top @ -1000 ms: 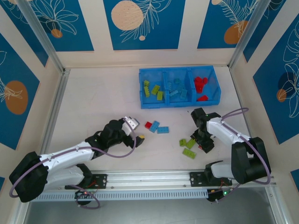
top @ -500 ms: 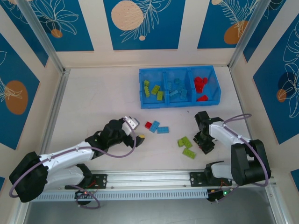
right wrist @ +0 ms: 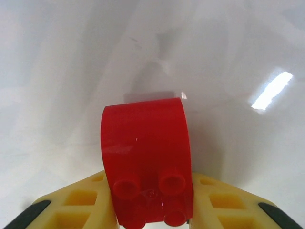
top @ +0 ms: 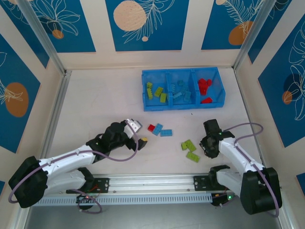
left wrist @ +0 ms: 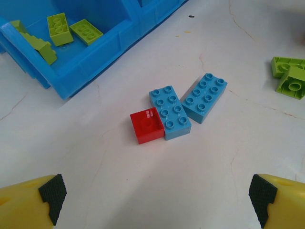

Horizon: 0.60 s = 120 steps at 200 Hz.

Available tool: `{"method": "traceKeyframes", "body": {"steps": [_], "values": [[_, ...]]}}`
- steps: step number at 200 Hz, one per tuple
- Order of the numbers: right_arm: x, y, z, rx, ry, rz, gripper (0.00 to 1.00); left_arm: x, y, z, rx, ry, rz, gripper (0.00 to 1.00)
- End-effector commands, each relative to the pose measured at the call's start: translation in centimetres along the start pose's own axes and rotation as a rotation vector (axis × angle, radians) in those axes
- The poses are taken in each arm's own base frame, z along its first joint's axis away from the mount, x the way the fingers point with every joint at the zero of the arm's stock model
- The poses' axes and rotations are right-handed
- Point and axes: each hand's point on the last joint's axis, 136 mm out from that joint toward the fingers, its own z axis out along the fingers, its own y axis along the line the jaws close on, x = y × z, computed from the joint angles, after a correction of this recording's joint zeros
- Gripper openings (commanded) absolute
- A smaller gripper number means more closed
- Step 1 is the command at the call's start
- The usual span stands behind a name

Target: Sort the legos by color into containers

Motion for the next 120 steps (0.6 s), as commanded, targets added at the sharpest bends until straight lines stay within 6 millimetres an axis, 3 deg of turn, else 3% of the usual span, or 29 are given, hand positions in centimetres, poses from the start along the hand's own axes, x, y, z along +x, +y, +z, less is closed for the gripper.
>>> {"method": "traceKeyframes", "body": {"steps": [1,33,49,62,75,120], "values": [[-1.2,3.3,-1.8,-0.166,-0.053,-0.028,0.24,-1.5,0.0,-0.3,-0.008,-0.035,0.014,1.0],[-3.6,8.3,-7.3,-0.38,-0.182,-0.146,0.21,-1.6,-0.1,-0.3,-0.004,-0.035,0.013,1.0],[-6.3,10.8,-9.8,-0.42,-0.302,-0.191,0.21,-1.7,-0.1,-0.3,0.001,-0.038,0.013,1.0],[-8.7,12.7,-10.7,-0.402,-0.362,-0.225,0.21,-1.6,-0.1,-0.3,-0.002,-0.035,0.014,1.0],[-10.9,15.4,-11.1,-0.39,-0.37,-0.253,0.21,-1.5,0.0,-0.3,-0.009,-0.032,0.019,1.0],[-17.6,23.2,-6.7,-0.329,-0.219,-0.223,0.21,-1.4,0.5,-0.5,-0.037,-0.026,0.031,1.0]]}}
